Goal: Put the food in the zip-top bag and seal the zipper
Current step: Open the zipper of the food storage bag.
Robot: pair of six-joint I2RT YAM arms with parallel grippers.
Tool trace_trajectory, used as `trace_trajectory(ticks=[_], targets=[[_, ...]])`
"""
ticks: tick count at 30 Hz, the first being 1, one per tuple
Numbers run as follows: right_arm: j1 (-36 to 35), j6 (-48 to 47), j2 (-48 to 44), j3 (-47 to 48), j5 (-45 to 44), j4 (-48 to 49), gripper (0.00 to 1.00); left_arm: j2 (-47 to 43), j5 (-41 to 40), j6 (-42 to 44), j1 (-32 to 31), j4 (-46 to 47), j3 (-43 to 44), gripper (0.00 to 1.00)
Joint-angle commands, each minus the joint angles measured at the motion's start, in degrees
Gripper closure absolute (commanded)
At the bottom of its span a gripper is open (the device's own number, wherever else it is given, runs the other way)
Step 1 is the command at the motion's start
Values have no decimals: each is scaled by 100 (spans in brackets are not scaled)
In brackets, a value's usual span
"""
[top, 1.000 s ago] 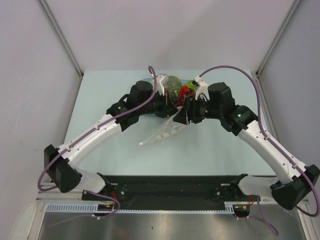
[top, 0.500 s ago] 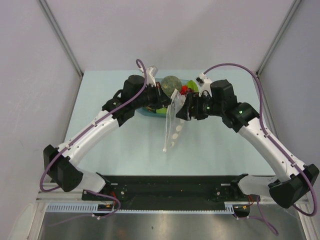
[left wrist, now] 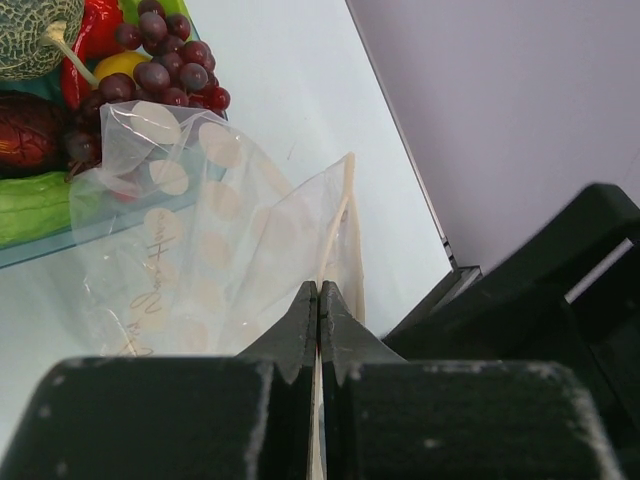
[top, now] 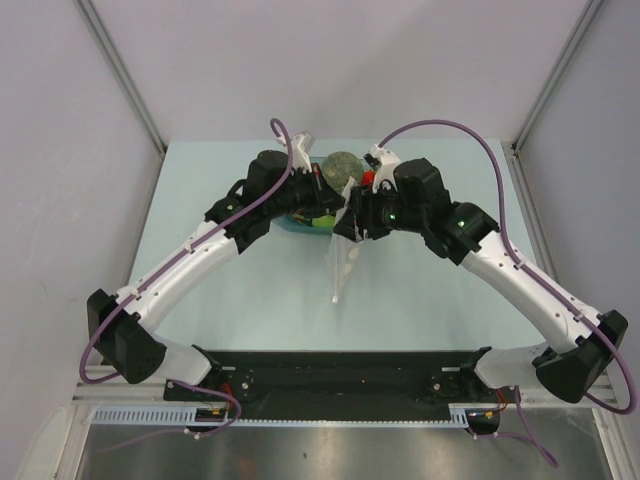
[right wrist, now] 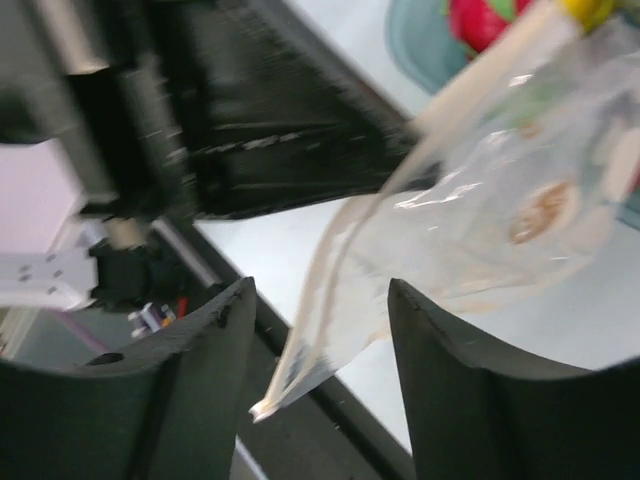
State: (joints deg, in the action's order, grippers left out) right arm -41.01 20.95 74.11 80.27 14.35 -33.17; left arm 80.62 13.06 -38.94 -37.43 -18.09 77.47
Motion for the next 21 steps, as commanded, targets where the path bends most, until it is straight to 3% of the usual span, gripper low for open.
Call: trace_trajectory(ticks=[1, 5, 6, 9, 10, 14, 15, 16, 18, 21], targets=[[102, -153, 113, 51, -793, 56, 47, -37, -40, -114, -1, 191, 251, 100], [102, -179, 95, -134, -645, 117, 63, -64, 12, -131, -1, 209, 216, 100], [102, -196, 95, -178, -609, 118, 63, -73, 12, -140, -1, 209, 216, 100], [111, -258, 34, -414, -425, 135, 50, -81, -5, -184, -1, 183, 189, 100], [103, -293, -1, -494, -407, 135, 51, -90, 4, -193, -1, 174, 189, 100], [155, -512, -203, -793, -406, 83, 66, -134, 12, -211, 16, 104, 154, 100], [173, -617, -247, -846, -407, 22, 74, -152, 47, -202, 34, 104, 137, 100], [208, -705, -282, -855, -398, -40, 90, -160, 74, -132, 51, 77, 110, 100], [374, -811, -432, -698, -328, -347, 100, -169, 92, 287, 69, -132, 154, 100], [934, -908, -686, -557, -83, -848, 100, -56, 153, 1191, 60, -649, 241, 100]])
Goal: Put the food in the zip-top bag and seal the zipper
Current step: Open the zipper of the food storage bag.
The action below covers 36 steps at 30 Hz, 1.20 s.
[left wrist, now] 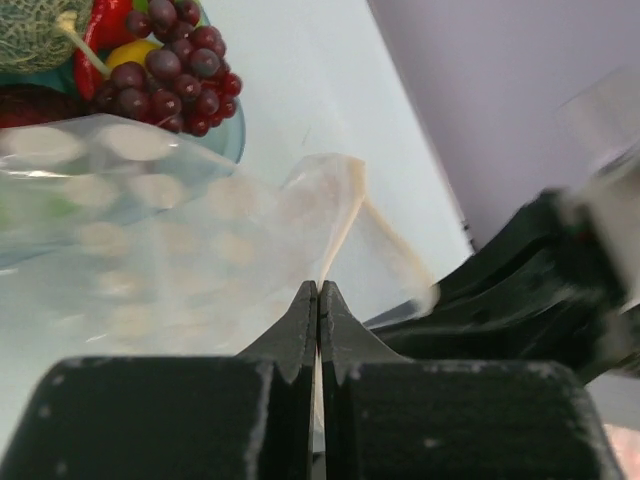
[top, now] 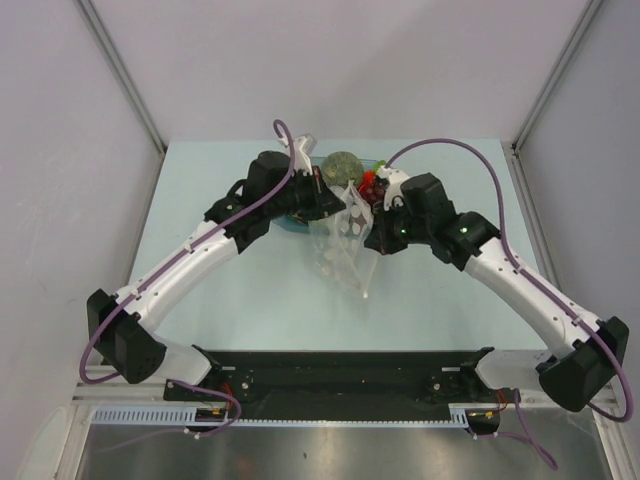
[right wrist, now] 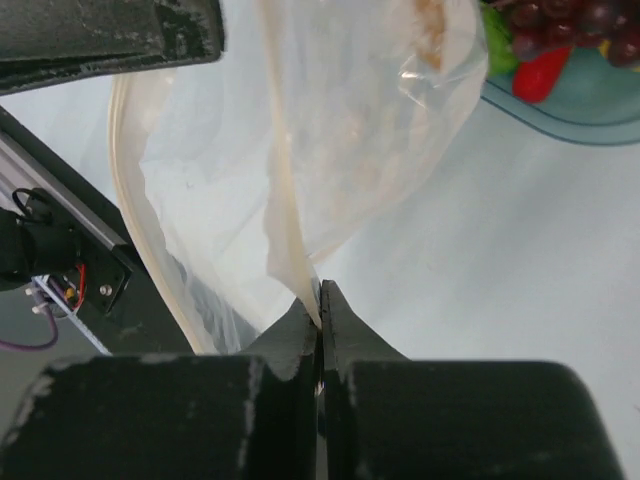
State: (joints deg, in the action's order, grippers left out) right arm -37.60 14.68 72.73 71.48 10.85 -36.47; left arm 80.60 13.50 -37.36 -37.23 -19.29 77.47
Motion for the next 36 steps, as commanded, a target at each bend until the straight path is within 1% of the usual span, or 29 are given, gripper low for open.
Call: trace_trajectory(ticks=[1, 2, 4, 5, 6, 7, 8, 9, 11, 12, 13, 16, 17, 19, 20, 21, 22, 23, 25, 26, 29, 31, 32, 34, 35, 36], targets=[[788, -264, -628, 340, 381, -606, 100, -9, 135, 1299, 49, -680, 277, 100], [999, -255, -715, 323, 496, -729, 100, 61, 153, 1580, 50, -812, 312, 100], [1666, -237, -1092, 253, 899, -896, 100, 228, 197, 2554, 41, -1216, 426, 100], [1790, -263, -1155, 235, 979, -1062, 100, 246, 232, 2750, 41, -1261, 418, 100], [1992, -281, -1217, 226, 1102, -1160, 100, 255, 354, 3135, 41, -1314, 418, 99], [2081, -281, -1348, 200, 1129, -1248, 100, 324, 382, 3304, 41, -1366, 444, 97], [2177, -325, -1393, 165, 1191, -1423, 100, 369, 382, 3419, 41, -1402, 470, 93], [2274, -334, -1454, 147, 1313, -1520, 100, 412, 399, 3646, 41, -1437, 514, 92], [2617, -325, -1569, 164, 1471, -1793, 100, 641, 452, 3719, 23, -1481, 593, 89], [2714, -325, -1604, 182, 1655, -1872, 100, 737, 652, 3919, 32, -1560, 733, 89], [2906, -299, -1665, 199, 1709, -2012, 100, 990, 741, 3938, -12, -1604, 830, 87], [3031, -1, -1797, 165, 1623, -2162, 100, 1369, 1101, 4105, -239, -1692, 1182, 79], [3031, 96, -1806, 112, 1483, -2171, 100, 1423, 1198, 4158, -284, -1597, 1235, 72], [3022, 507, -1780, -20, 1193, -2224, 100, 1502, 1444, 4106, -320, -1403, 1270, 64], [3022, 579, -1684, -38, 956, -2276, 100, 1546, 1480, 4001, -311, -1202, 1279, 54], [3022, 615, -1622, -38, 867, -2338, 100, 1564, 1507, 3991, -302, -1122, 1314, 49], [3022, 702, -1569, -29, 762, -2426, 100, 1573, 1576, 3983, -224, -1034, 1332, 44], [3022, 721, -1508, -38, 604, -2461, 100, 1556, 1560, 3948, -188, -859, 1349, 35], [3031, 773, -1507, -73, 541, -2479, 100, 1486, 1472, 3860, -5, -621, 1358, 26], [3022, 808, -1516, -82, 497, -2479, 100, 1459, 1454, 3772, 66, -324, 1341, 19], [3022, 905, -1525, -99, 427, -2505, 100, 1397, 1279, 3570, 339, 239, 1218, 16], [3031, 932, -1525, -82, 383, -2540, 100, 1432, 1270, 3561, 506, 547, 1078, 16], [3031, 940, -1525, -65, 330, -2541, 100, 1450, 1243, 3543, 541, 854, 1016, 16], [3031, 941, -1525, -38, 295, -2602, 100, 1537, 1497, 3534, 647, 1180, 840, 15], [3031, 941, -1525, -21, 242, -2628, 100, 1564, 1672, 3439, 673, 1504, 796, 15], [3031, 941, -1525, -12, 216, -2646, 100, 1599, 2126, 3316, 717, 1681, 744, 14]])
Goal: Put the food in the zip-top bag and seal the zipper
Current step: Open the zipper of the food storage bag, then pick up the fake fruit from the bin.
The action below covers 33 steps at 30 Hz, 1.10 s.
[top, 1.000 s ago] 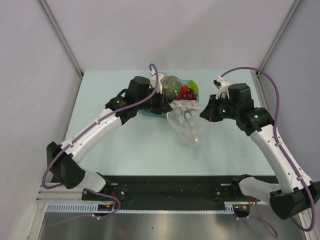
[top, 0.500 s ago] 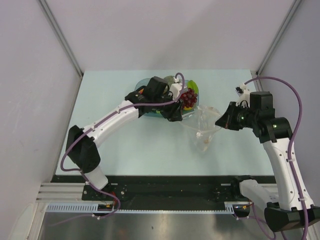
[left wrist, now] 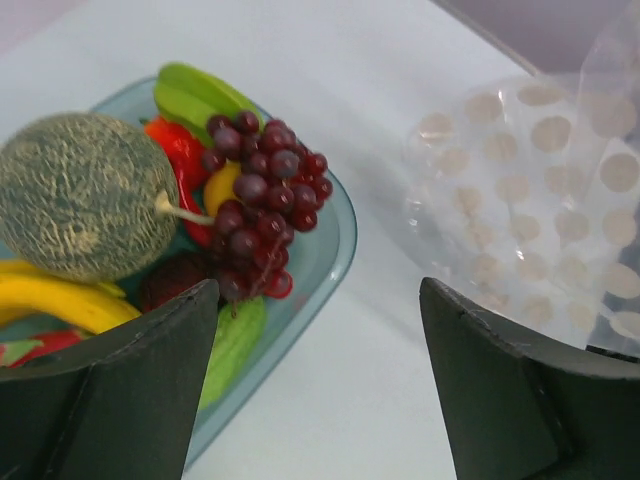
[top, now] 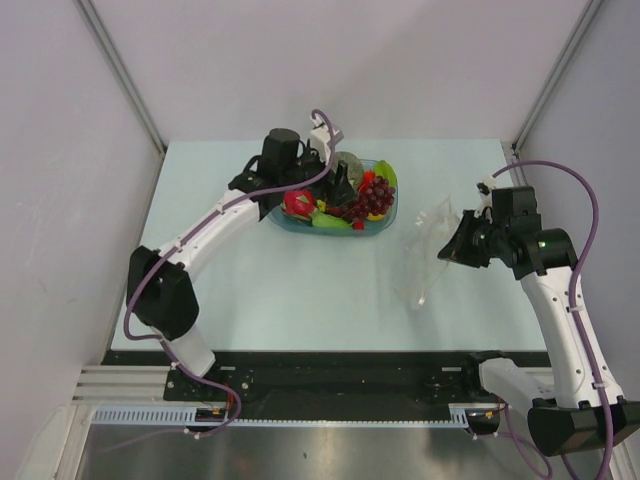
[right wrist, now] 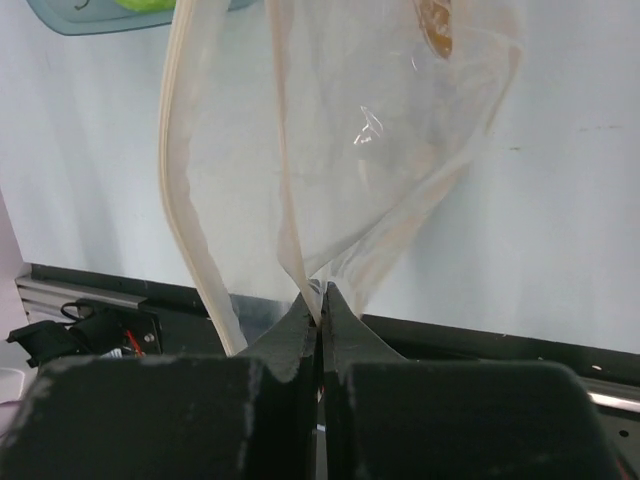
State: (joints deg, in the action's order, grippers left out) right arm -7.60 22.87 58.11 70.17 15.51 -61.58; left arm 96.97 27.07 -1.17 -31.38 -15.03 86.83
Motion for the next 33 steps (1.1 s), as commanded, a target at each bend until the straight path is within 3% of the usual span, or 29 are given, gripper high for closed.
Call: trace_trajectory(ticks=[1, 2, 3, 8, 11, 14, 19, 26, 30, 33], targets=[[30, 121, -71, 128, -285, -161, 100, 58, 1165, -444, 184, 1422, -192, 11], [30, 103, -80, 146, -329, -161, 100, 103, 1343, -654, 193, 1737, -192, 3], [30, 86, -71, 163, -338, -161, 100, 155, 1362, -683, 167, 1827, -201, 2], [39, -55, 77, 567, -390, -345, 100, 593, -59, 325, -17, 1881, -167, 7], [30, -151, 157, 744, -513, -495, 100, 1024, -709, 966, -88, 1330, 368, 9], [13, -160, 227, 586, -601, -495, 100, 1386, -966, 1319, -97, 1274, 660, 9], [-58, 33, 596, 331, -690, -144, 100, 1992, -1178, 1646, -263, 440, 1380, 9], [-251, 165, 1158, 436, -619, 260, 100, 2273, -1107, 2094, -457, 149, 1214, 4], [-523, 182, 1370, 524, -619, 506, 100, 2537, -1107, 2051, -475, -87, 1581, 11], [-620, 217, 1510, 550, -523, 612, 100, 2564, -1011, 2007, -466, -203, 1680, 10]])
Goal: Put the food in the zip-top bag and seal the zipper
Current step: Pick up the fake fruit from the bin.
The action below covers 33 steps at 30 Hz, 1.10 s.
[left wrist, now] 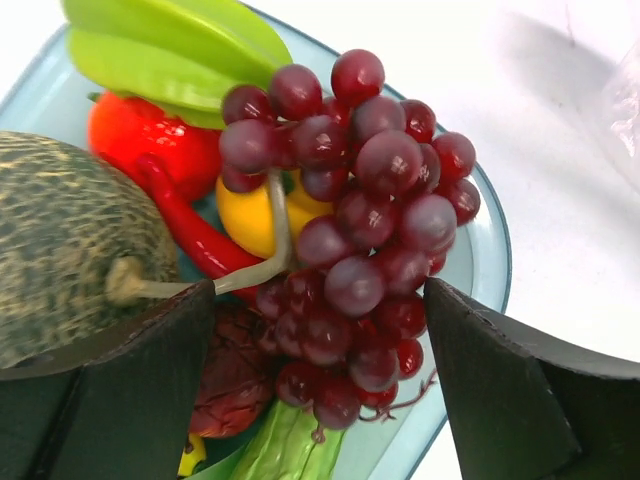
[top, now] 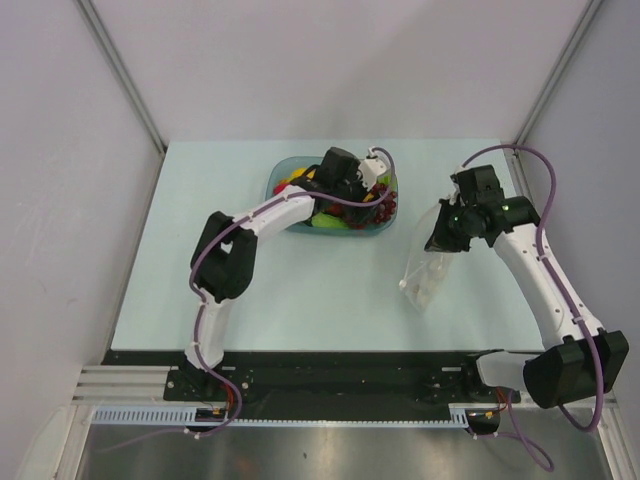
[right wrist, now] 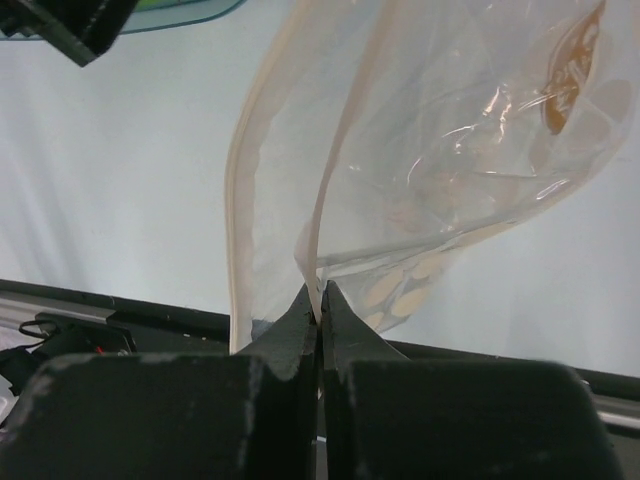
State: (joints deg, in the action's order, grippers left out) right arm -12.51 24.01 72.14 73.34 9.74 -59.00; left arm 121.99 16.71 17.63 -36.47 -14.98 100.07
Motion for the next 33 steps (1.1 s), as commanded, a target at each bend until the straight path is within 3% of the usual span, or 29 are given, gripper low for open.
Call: trace_trajectory(ticks=[1, 6, 13, 15, 16, 18, 19, 20, 21, 25, 26, 33], targets=[[-137, 139, 125, 216, 107, 380, 100, 44, 121, 101, 35, -198, 346, 6], [-172, 183, 222, 233, 257, 477, 100, -35, 254, 57, 26, -172, 364, 2], [-199, 174, 274, 277, 265, 469, 100, 456, 52, 241, -45, -663, 671, 4], [-216, 131, 266, 330, 239, 486, 100, 492, 52, 250, -45, -646, 654, 13], [-199, 122, 240, 356, 230, 504, 100, 440, 69, 206, -53, -603, 637, 24], [-190, 69, 178, 339, 230, 504, 100, 308, 130, 162, -45, -541, 549, 36], [-190, 69, 91, 330, 222, 504, 100, 72, 174, 84, -45, -375, 461, 49], [-190, 51, 46, 304, 222, 486, 100, -69, 236, 48, -45, -287, 287, 55], [-181, 16, 2, 269, 230, 460, 100, -210, 349, -31, -45, -147, 207, 68], [-181, -80, -243, 304, 371, 355, 100, -746, 474, -426, -45, -127, 135, 96], [-181, -81, -288, 330, 406, 311, 100, -904, 456, -514, -36, -145, 153, 100], [-383, -37, -455, 523, 1004, 73, 100, -1660, 588, -1252, 78, -172, 30, 100]])
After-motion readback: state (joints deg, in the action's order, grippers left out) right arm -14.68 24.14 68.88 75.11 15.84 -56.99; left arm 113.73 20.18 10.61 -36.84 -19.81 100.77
